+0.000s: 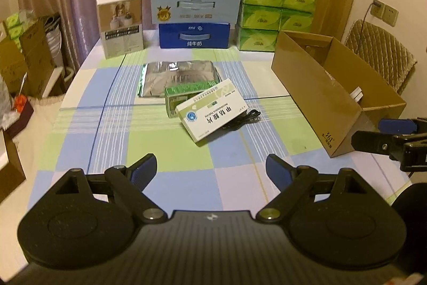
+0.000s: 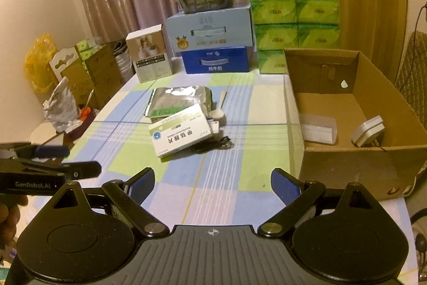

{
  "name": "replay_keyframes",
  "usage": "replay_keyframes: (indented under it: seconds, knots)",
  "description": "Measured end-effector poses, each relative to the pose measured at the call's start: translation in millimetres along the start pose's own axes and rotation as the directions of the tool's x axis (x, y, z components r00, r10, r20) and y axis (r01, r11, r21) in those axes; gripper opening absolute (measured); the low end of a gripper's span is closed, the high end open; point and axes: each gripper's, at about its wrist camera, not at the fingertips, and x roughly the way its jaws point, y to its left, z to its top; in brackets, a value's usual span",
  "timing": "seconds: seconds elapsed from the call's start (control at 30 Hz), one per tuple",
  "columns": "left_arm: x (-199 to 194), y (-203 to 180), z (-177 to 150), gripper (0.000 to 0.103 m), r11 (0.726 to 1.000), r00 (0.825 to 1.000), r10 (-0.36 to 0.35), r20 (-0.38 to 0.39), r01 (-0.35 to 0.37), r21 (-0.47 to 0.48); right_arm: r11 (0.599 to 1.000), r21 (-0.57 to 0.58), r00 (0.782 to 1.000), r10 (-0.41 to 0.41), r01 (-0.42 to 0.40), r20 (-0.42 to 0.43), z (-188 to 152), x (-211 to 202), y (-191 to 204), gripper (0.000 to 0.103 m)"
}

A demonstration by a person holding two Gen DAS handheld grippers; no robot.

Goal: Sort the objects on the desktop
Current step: 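Withdraw both tools from the box back over the table, then grasp the white medicine box with the left tool while the right grasps the black cable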

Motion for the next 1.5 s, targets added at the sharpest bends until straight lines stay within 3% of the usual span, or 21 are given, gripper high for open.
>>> replay_keyframes:
  seconds: [0.27,0.57,0.67,0.8,0.93,1.03,1.33,1.5]
  knots:
    - [17,5,1,0.086,0.976,1.000,0.025,0.016,-0.028,0.214,1.000,-0.030,1.000,0.008,-0.009,-0.029,0,21,5,0.091]
    - [50,12,5,0.086,0.925,1.000,0.002,-0.031,0.010,0.380,0.967,-0.251,0.998,0.011,-0.028,-0.067,3,61,23,0.091]
    - [65,13,11,0.086,0.904,0.999,-0.005,-0.041,0.023,0.428,0.924,-0.382,0.996,-0.003,-0.032,-0.090,8,80,28,0.091]
    - [87,8,18,0.086,0.852,0.998,-0.019,-0.054,0.045,0.521,0.827,-0.559,0.992,-0.026,-0.049,-0.125,13,108,32,0.091]
    - [114,1,23,0.086,0.789,0.997,-0.027,-0.072,0.065,0.610,0.736,-0.674,0.989,-0.046,-0.062,-0.142,15,132,32,0.091]
    - [137,0,25,0.087,0.761,0.997,-0.027,-0.077,0.070,0.645,0.685,-0.727,0.989,-0.071,-0.048,-0.133,16,147,31,0.091]
    - [186,-10,25,0.087,0.701,0.997,-0.030,-0.067,0.068,0.710,0.619,-0.782,0.984,-0.083,-0.072,-0.156,13,179,28,0.091]
    - [203,-20,21,0.084,0.644,0.998,-0.028,-0.051,0.057,0.763,0.597,-0.799,0.981,-0.103,-0.070,-0.164,9,189,29,0.091]
